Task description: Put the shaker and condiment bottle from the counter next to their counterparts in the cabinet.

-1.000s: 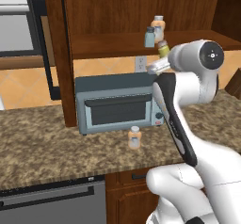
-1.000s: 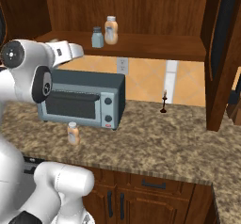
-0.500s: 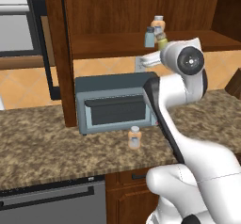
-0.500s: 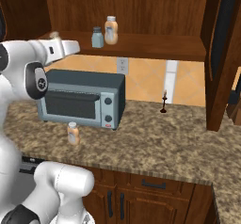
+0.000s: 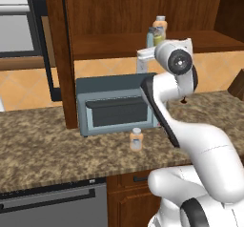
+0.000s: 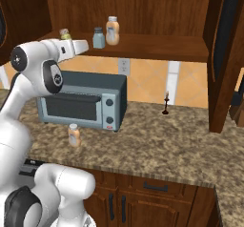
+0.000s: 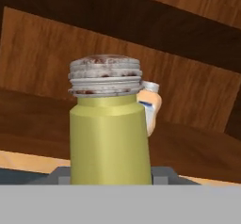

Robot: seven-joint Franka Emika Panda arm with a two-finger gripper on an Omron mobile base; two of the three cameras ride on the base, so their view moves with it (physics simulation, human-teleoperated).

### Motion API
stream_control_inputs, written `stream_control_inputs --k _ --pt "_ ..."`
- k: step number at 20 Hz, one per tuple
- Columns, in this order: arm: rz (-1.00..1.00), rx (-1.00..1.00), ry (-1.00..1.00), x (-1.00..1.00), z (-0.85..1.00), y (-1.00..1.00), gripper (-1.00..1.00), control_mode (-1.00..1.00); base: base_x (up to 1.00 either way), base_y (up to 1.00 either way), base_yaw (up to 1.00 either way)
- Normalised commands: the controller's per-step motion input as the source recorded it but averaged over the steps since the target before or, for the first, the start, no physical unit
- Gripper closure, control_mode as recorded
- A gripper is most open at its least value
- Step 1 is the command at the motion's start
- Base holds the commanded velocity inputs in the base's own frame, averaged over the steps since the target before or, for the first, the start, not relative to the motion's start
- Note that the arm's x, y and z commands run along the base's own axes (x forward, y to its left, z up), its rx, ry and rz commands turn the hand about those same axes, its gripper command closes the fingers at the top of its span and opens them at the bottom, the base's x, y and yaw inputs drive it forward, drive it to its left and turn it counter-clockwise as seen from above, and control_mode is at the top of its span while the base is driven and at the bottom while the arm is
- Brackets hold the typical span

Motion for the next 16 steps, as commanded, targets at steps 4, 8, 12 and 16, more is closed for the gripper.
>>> stream_control_inputs --k 4,8,12,16 --pt "0.0 0.04 0.0 0.44 0.17 0.02 1.0 -1.0 0.0 0.0 0.0" --pt "0.0 0.0 0.0 0.49 0.03 0.03 1.0 -1.0 0.0 0.0 0.0" --pt "-0.01 0.0 0.0 0.53 0.0 0.01 1.0 -1.0 0.0 0.0 0.0" --pt "-0.04 0.0 0.0 0.52 0.0 0.08 1.0 -1.0 0.0 0.0 0.0"
